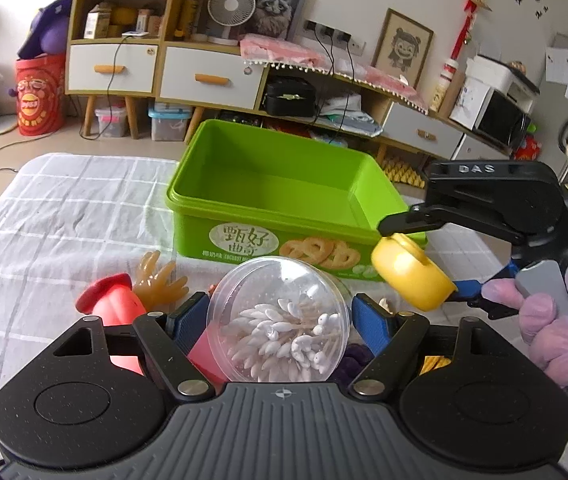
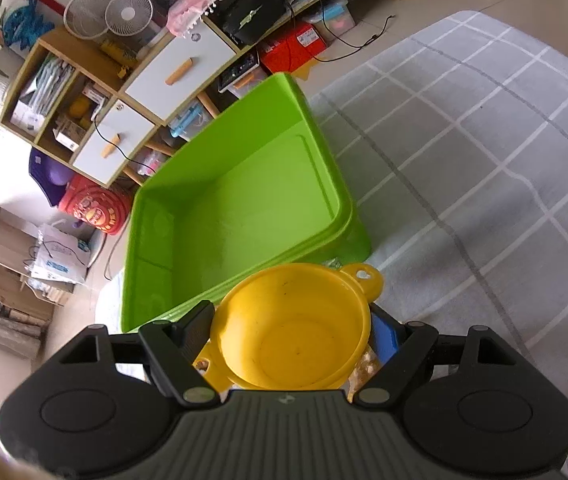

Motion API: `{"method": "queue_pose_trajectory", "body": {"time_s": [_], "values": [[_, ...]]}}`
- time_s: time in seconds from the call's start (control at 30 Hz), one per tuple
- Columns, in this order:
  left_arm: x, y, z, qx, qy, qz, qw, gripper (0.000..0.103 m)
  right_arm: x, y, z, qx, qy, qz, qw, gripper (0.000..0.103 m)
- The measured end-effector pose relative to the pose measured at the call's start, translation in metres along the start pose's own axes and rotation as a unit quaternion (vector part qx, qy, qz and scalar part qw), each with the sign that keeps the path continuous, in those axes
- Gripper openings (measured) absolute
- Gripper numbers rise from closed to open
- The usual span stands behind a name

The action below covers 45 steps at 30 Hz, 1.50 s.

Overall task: Organize rigid objects
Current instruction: 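Lower the colander into the green bin with the right tool while the left tool lowers the swab jar in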

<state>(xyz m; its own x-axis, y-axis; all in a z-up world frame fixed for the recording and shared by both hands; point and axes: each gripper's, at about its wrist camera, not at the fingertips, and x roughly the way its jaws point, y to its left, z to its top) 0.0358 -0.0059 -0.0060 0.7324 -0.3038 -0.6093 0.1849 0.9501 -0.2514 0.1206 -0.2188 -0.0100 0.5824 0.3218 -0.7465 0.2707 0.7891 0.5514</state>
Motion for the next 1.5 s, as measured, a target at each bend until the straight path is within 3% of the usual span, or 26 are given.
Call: {"method": "queue_pose_trajectory", "body": {"time_s": [0.63,1.17,1.5], "values": [[-0.011,-0.002,0.052,0.001,-0.061,0.002,0.9981,0.079,-0.021,0.000,0.024,0.024,-0.034,0.058,0.997,0.057],[0.046,0.012,0.084,-0.003,-0.083,0.036,0.9959,0.079,0.002,0.017,0.033,-0.021,-0.054,0.061,0.996,0.057],[0.075,0.011,0.079,0.005,-0.081,0.050,0.9955,0.079,0.023,0.028,0.038,-0.077,-0.065,0.036,0.994,0.057]]}}
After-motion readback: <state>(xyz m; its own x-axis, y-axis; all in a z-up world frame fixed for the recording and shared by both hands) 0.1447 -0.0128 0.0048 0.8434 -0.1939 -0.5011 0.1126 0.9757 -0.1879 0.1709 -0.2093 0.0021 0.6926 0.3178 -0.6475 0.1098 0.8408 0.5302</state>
